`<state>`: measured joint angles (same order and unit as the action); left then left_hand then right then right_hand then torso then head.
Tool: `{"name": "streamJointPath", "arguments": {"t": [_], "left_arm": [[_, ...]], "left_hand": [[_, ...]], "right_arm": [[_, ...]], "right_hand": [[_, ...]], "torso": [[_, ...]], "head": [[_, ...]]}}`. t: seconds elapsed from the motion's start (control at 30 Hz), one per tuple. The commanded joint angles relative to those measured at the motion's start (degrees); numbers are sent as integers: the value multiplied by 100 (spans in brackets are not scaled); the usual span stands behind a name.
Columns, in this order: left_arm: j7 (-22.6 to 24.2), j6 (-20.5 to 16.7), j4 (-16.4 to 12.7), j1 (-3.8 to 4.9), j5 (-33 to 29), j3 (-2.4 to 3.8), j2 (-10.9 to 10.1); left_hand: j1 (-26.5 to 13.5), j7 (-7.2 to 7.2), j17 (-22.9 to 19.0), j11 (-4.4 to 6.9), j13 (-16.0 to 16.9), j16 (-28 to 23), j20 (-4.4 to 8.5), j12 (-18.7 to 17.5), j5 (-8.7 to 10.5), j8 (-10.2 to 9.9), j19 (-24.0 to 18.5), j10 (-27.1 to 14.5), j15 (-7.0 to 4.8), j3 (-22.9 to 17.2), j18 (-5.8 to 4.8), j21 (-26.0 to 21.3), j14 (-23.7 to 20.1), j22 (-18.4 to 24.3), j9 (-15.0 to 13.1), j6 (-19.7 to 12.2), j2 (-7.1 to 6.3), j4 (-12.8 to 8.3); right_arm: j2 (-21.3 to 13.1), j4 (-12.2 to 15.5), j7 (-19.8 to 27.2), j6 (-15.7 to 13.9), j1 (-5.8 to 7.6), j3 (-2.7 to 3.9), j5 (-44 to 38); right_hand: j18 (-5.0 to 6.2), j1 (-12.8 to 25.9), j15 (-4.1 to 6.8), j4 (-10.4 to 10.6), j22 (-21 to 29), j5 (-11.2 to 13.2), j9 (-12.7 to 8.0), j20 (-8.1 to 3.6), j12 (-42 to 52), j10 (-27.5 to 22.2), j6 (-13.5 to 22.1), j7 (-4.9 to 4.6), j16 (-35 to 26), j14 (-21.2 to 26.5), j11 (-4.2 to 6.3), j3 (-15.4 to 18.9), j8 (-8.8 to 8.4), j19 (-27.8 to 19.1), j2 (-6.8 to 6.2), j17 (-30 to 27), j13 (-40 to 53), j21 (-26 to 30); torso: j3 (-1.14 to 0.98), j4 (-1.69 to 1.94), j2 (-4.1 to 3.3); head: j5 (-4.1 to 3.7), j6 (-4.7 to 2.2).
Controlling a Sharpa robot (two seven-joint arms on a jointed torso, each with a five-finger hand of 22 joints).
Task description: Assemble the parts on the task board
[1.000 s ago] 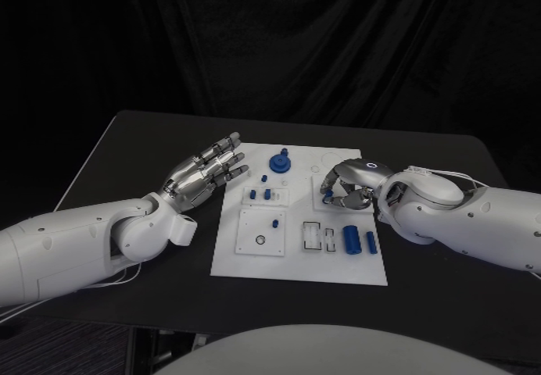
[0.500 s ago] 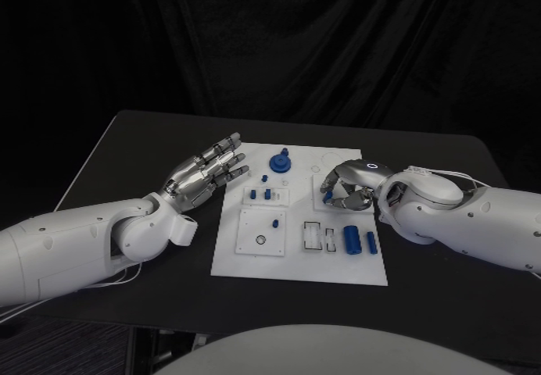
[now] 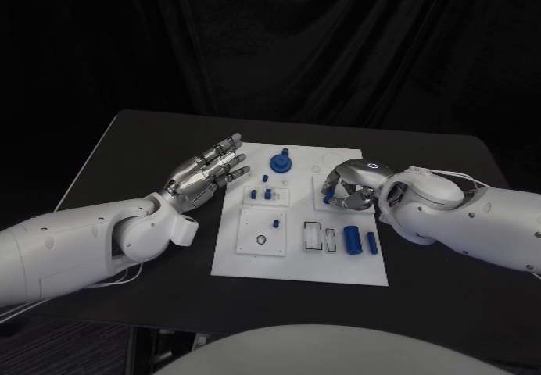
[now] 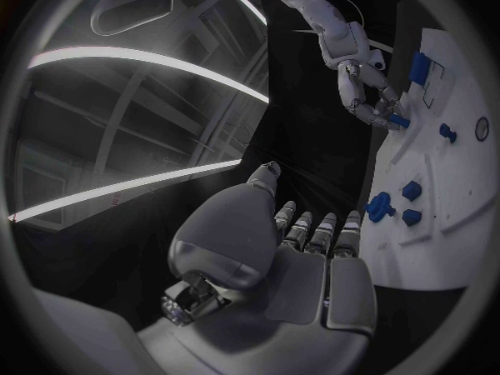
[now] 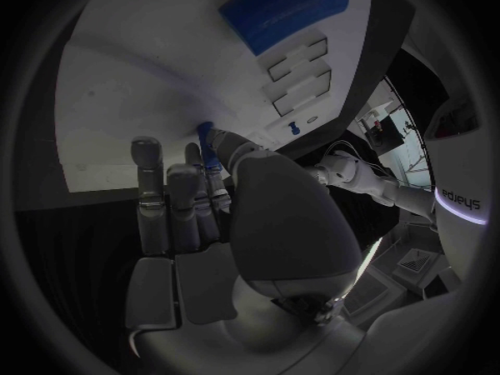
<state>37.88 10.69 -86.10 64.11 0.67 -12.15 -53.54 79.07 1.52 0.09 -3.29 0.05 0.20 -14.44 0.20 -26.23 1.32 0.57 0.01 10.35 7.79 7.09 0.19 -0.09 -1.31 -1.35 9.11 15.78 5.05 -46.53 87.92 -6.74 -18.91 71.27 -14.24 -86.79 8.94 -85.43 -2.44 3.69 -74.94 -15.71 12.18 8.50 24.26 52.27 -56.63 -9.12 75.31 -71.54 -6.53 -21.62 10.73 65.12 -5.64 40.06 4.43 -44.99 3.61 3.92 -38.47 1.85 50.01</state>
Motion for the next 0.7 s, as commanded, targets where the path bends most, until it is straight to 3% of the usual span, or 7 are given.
{"name": "streamJointPath", "arguments": {"t": [0.03,0.4,0.53,0.7], "left_arm": [[38,88,-6,-10,-12,5,12],[25,88,-4,-17,-12,5,1],[18,67,-10,-18,-13,5,-4],[0,47,-15,-18,-13,5,-1]], "left_hand": [[-45,-41,-9,-29,-5,-20,-36,-20,-8,10,-10,-1,34,-16,110,26,9,-9,-7,14,2,0],[-47,-49,-9,-30,-5,-20,-38,-20,-11,11,-9,-1,37,-24,111,26,9,-9,-8,19,4,-5],[-48,-56,-9,-31,-5,-20,-41,-20,-15,12,-8,-1,38,-35,111,27,9,-11,-9,23,9,-12],[-48,-56,-9,-31,-5,-20,-41,-20,-15,12,-8,-1,38,-35,111,27,9,-11,-9,23,9,-12]], "right_arm": [[-19,42,27,-247,-11,3,-40],[-177,313,122,-582,23,10,16],[-235,468,77,-579,159,13,24],[-307,685,-30,-455,322,14,-84]], "right_hand": [[1,-2,59,-3,-350,43,58,-47,52,143,-110,22,46,-41,39,-50,66,40,39,43,12,-67],[-31,60,140,-46,-383,137,234,-125,11,425,-254,100,80,-175,131,-92,173,169,19,194,-5,-253],[-32,50,150,-66,-384,144,266,-136,-2,465,-275,106,72,-180,141,-103,191,176,17,185,-9,-260],[-28,58,157,-72,-375,177,300,-145,-21,497,-294,112,54,-172,149,-105,208,161,14,152,-14,-233]], "torso": [[-3,-1,-3],[-2,-1,-3],[-3,1,-4],[-3,-7,-4]], "head": [[5,-1],[38,-1],[10,-1],[46,-1]]}}
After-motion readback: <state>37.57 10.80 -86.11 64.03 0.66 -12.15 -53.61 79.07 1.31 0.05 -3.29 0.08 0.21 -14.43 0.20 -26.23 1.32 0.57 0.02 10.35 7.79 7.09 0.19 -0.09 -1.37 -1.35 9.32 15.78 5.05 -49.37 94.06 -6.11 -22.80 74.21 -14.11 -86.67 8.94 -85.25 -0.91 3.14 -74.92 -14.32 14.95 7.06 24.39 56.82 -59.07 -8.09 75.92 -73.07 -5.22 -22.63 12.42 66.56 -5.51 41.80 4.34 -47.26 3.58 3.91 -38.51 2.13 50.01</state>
